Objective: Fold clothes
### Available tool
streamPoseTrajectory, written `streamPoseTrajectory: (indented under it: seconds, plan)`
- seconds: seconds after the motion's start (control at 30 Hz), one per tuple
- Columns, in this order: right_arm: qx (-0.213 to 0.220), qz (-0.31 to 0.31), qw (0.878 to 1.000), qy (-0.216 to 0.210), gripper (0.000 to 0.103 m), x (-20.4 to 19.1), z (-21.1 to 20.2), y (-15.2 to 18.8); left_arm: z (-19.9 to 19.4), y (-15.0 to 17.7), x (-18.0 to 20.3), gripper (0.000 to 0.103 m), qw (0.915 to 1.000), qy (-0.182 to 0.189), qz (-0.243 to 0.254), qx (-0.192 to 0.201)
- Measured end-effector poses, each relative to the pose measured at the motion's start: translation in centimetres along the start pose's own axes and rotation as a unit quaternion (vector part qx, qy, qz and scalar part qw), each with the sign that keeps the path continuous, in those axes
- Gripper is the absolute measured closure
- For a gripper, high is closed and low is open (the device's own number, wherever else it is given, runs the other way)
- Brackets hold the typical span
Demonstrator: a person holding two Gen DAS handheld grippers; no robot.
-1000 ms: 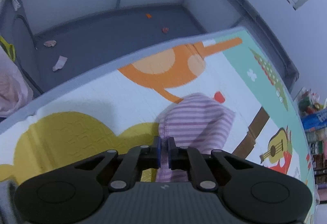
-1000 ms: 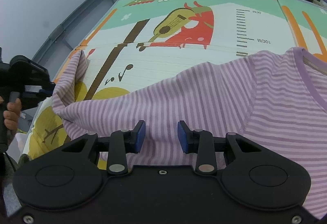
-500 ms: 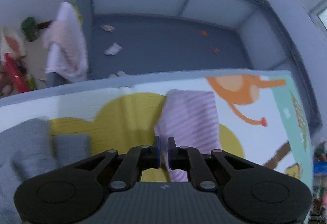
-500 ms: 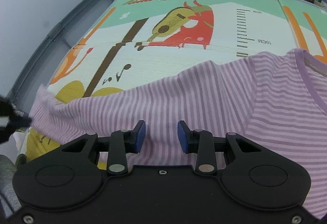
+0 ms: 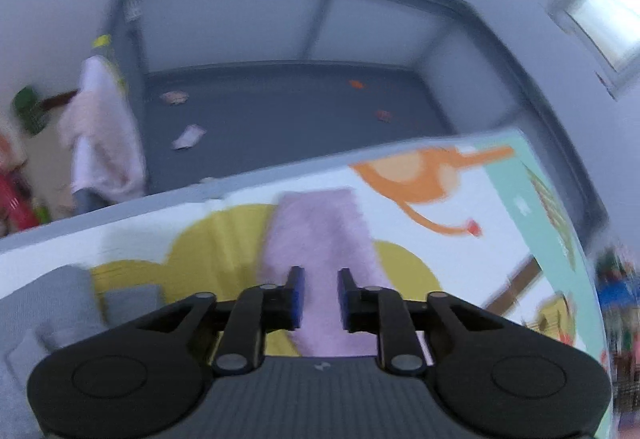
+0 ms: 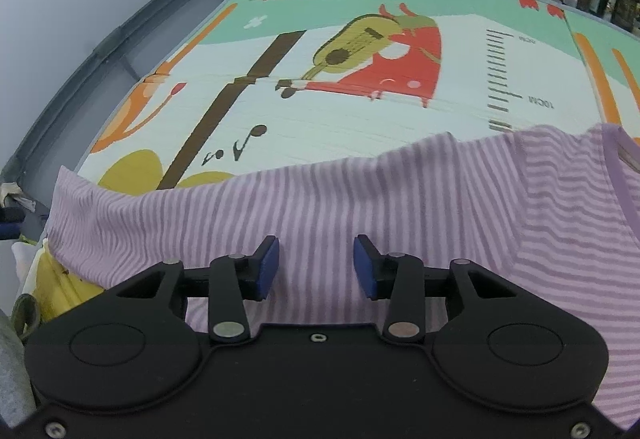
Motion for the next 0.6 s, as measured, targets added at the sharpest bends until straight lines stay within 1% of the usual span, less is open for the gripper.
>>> streamPoseTrajectory:
  seconds: [0.07, 0.13, 0.2, 0.27, 0.3, 0.47, 0.53, 0.6]
  plan:
    - [0.001, -0.005, 1.000, -0.001, 0.062, -0.4, 0.3, -0.2, 0.4, 0.9, 1.9, 0.063, 0.9991, 0.028, 0.028, -0.015]
    - [0.003, -0.017, 1.000, -0.001, 0.062, -1.0, 0.7, -0.3, 0.7, 1.9, 3.8, 0.052, 0.9964, 0.056, 0.056, -0.030]
    - [0.006, -0.027, 1.000, 0.001, 0.062, -1.6, 1.0, -0.5, 0.9, 3.1, 5.7, 0.052, 0.9921, 0.080, 0.087, -0.042]
    - [0.008, -0.033, 0.999, 0.000, 0.062, -2.2, 1.3, -0.7, 1.2, 4.2, 7.6, 0.052, 0.9866, 0.095, 0.123, -0.049]
    - [0.009, -0.036, 0.999, 0.000, 0.062, -2.4, 1.4, -0.7, 1.5, 4.9, 8.4, 0.052, 0.9846, 0.100, 0.131, -0.059]
    - [0.014, -0.044, 0.999, -0.010, 0.062, -3.4, 2.0, -1.1, 3.3, 7.7, 10.2, 0.052, 0.9770, 0.119, 0.126, -0.124]
    - [0.015, -0.036, 0.999, -0.017, 0.062, -3.4, 2.1, -1.2, 3.8, 8.6, 10.5, 0.052, 0.9750, 0.124, 0.118, -0.142]
    - [0.016, -0.028, 0.999, -0.025, 0.062, -3.2, 2.2, -1.4, 4.5, 9.0, 10.4, 0.052, 0.9745, 0.118, 0.118, -0.150]
Point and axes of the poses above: each gripper's, at about its wrist camera, not at the fingertips, and z roughly the way its jaws point, x to its right, y to its underside, the point moved 10 cm from there along z, roughly the way its jaws point, and after that the axes turned 6 degrees about x, right-handed, at the moved point
